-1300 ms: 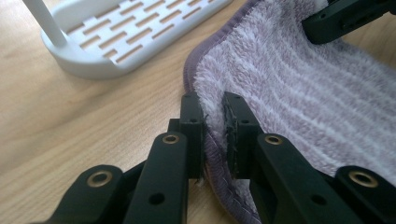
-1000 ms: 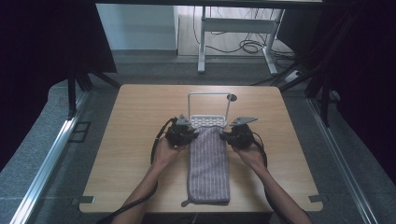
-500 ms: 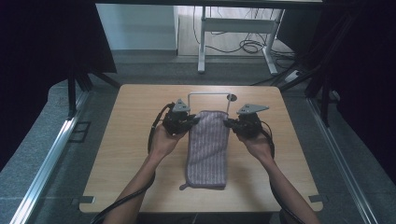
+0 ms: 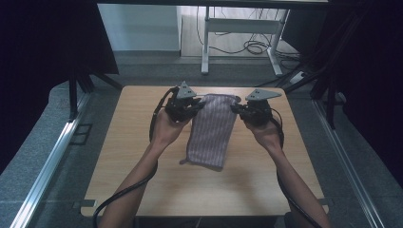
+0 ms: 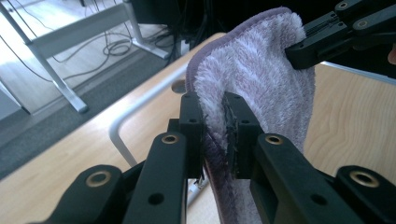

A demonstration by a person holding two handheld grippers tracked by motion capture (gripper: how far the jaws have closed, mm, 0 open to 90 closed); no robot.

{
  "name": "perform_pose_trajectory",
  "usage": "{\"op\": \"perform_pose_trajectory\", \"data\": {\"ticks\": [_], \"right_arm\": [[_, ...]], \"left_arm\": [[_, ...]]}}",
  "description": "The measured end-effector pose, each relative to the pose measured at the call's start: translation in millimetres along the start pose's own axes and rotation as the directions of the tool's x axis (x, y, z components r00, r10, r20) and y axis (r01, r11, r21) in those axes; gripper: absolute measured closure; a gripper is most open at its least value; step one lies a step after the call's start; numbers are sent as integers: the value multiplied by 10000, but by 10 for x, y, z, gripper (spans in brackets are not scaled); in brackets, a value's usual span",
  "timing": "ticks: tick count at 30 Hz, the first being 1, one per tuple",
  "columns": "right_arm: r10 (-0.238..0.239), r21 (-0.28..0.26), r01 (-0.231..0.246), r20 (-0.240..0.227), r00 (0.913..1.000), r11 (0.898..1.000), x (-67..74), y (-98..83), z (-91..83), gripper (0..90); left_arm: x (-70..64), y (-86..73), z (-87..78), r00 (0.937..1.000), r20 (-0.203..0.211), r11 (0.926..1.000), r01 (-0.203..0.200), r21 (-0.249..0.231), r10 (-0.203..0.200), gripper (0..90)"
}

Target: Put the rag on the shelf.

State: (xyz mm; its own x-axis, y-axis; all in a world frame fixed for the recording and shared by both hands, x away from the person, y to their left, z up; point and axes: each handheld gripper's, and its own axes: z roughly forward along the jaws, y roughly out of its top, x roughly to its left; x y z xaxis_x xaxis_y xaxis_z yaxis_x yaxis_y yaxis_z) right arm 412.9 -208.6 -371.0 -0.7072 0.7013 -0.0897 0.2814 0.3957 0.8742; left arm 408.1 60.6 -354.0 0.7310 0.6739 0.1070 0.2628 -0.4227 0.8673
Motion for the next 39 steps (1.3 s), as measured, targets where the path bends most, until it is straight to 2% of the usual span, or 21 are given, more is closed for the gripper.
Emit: {"op": "perform_pose_trajectory", "data": {"ticks": [10, 17, 29, 39], "right_arm": [[-337, -400, 355, 436, 9985, 9986, -84, 332, -76, 850], [-350, -642, 392, 650, 9973, 9972, -176, 563, -97, 850], [-587, -1033, 705, 1131, 9918, 9922, -290, 975, -112, 846], [-502, -1224, 676, 1401, 9889, 9902, -400, 1192, -62, 845]], "left_arm": [[148, 233, -50, 9995, -314, 9996, 88, -267, -96, 790], [242, 406, -89, 9986, -510, 9989, 115, -449, -138, 788], [423, 753, -162, 9950, -992, 9980, -139, -609, 78, 789], [569, 954, -107, 9914, -1307, 9987, -43, -512, -25, 789]]}}
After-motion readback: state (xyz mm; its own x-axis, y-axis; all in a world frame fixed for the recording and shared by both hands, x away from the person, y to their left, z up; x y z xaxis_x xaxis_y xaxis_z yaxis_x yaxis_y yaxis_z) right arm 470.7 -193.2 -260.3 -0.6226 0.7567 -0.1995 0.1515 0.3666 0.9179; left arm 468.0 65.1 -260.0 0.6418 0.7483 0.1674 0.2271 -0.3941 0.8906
